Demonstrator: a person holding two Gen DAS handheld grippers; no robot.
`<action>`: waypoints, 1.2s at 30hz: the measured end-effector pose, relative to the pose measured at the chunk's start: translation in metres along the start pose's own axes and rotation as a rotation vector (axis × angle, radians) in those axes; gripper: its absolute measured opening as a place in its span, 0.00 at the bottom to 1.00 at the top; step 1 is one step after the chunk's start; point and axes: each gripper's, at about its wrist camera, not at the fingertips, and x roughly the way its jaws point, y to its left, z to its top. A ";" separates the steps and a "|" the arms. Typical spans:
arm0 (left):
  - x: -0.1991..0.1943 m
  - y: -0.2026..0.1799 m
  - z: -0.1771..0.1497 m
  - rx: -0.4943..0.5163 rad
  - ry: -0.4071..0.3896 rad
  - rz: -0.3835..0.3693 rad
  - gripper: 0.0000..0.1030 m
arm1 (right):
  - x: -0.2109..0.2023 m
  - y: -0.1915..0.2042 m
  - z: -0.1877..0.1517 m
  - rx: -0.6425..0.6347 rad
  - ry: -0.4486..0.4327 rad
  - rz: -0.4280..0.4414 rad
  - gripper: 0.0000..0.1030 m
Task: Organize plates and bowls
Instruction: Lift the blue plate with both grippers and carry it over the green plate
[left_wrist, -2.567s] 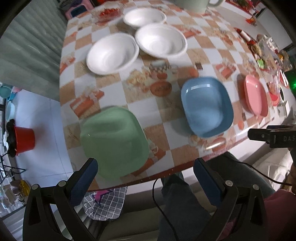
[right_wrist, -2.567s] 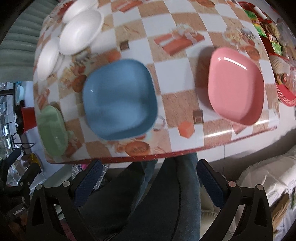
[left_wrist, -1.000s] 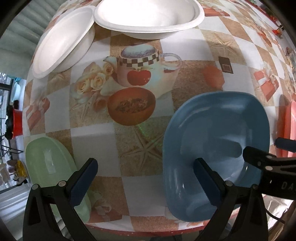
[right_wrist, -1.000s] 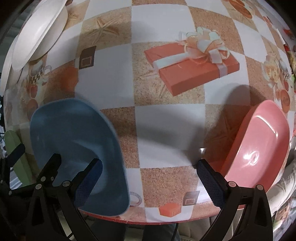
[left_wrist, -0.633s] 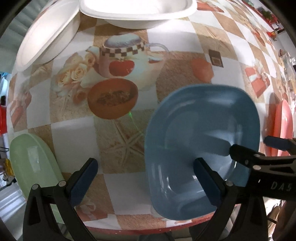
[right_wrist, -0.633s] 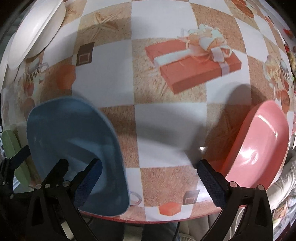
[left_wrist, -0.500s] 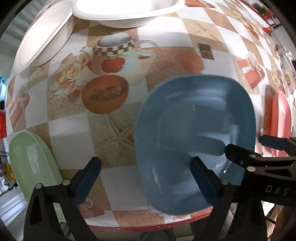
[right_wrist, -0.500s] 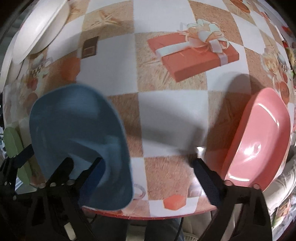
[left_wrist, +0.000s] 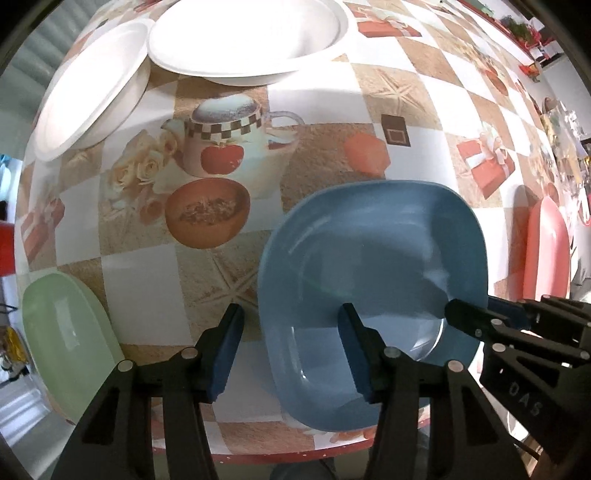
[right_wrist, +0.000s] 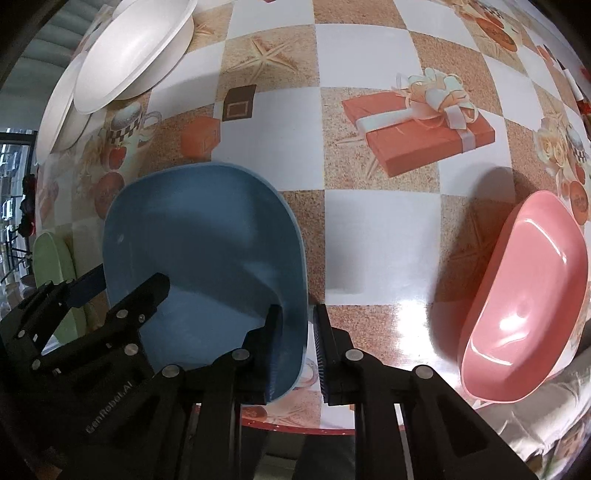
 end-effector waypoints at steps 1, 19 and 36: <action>0.000 0.002 -0.002 -0.014 0.004 0.008 0.55 | 0.002 -0.003 0.004 0.005 0.000 0.006 0.19; 0.000 0.013 -0.011 0.015 -0.032 -0.039 0.23 | -0.018 -0.035 -0.018 0.005 0.007 0.075 0.19; -0.004 0.076 -0.015 -0.080 -0.019 -0.003 0.23 | -0.006 0.014 -0.047 -0.079 0.055 0.096 0.19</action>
